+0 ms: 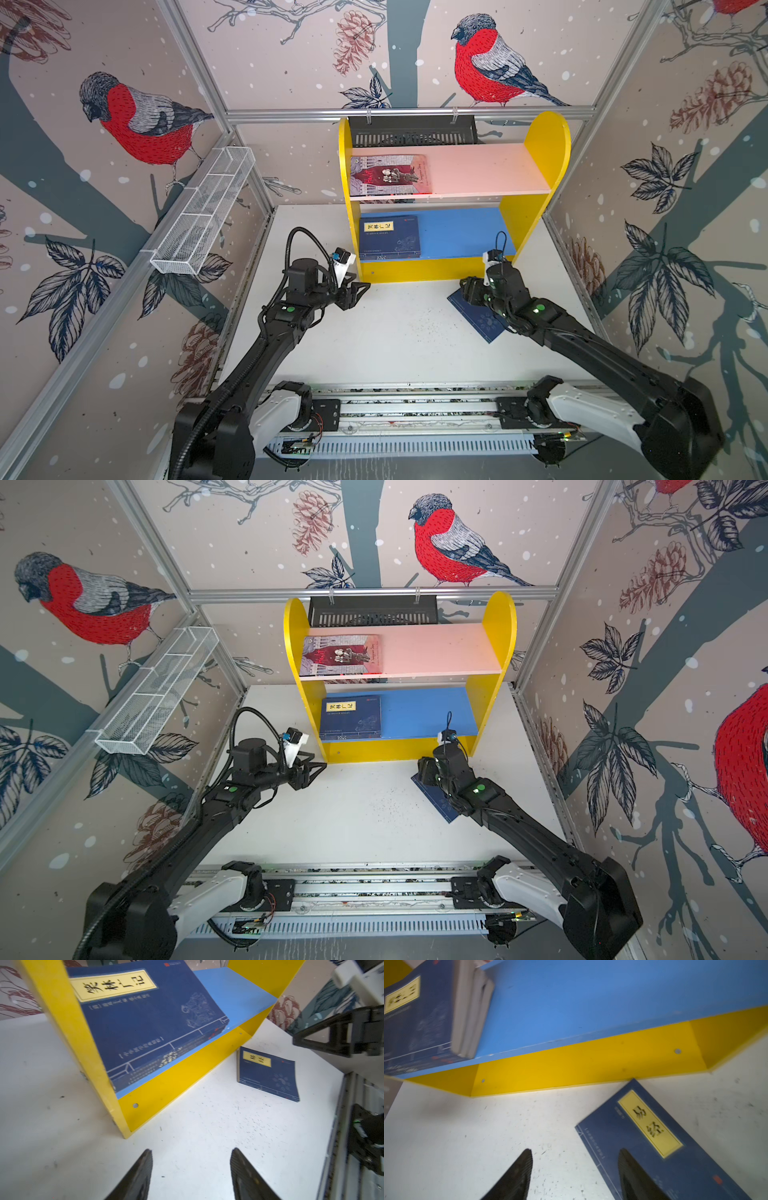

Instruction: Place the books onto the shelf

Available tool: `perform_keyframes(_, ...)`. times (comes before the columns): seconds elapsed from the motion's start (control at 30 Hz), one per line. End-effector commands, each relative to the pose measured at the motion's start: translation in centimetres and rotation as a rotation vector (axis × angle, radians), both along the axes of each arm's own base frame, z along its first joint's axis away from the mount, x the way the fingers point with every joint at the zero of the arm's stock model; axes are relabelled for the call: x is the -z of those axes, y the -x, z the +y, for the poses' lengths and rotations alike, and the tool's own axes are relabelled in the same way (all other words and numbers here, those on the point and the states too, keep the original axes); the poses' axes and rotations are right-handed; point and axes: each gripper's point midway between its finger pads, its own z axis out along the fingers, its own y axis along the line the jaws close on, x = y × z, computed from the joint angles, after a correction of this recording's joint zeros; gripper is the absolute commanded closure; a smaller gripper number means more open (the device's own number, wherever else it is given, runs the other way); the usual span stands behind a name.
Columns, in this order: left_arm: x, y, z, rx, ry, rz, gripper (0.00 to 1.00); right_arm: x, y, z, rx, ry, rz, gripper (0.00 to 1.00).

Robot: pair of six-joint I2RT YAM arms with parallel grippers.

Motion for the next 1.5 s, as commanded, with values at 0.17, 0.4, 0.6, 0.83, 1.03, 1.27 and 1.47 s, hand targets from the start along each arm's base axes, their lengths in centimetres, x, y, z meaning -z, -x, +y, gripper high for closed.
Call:
perform_keyframes(0.17, -1.5, 3.8, -1.6, 0.129, 0.121, 0.114, 0.33, 3.5, -0.6, -8.6, 0.273, -0.086, 0.031, 0.29)
perform_keyframes(0.4, -1.1, 3.3, -1.6, 0.074, 0.163, 0.201, 0.33, 6.1, -1.5, -11.1, 0.316, -0.113, 0.063, 0.28)
perform_keyframes(0.6, -0.2, 3.4, -1.7, 0.066, 0.190, 0.248, 0.32, 8.2, -1.8, -11.7, 0.287, -0.088, 0.143, 0.29)
perform_keyframes(0.83, 0.7, 3.1, -0.8, -0.010, 0.166, 0.225, 0.33, 9.1, -2.3, -11.2, 0.239, -0.095, 0.156, 0.28)
perform_keyframes(1.03, 0.9, 4.0, -1.1, 0.024, 0.184, 0.240, 0.33, 10.7, -2.2, -10.4, 0.180, -0.099, 0.235, 0.28)
perform_keyframes(1.27, 0.7, 4.4, -1.5, 0.049, 0.208, 0.245, 0.32, 11.5, -2.0, -9.3, 0.150, -0.112, 0.266, 0.29)
perform_keyframes(1.47, 0.2, 3.2, -0.6, -0.009, 0.165, 0.202, 0.33, 12.1, -1.7, -7.9, 0.099, -0.080, 0.303, 0.31)
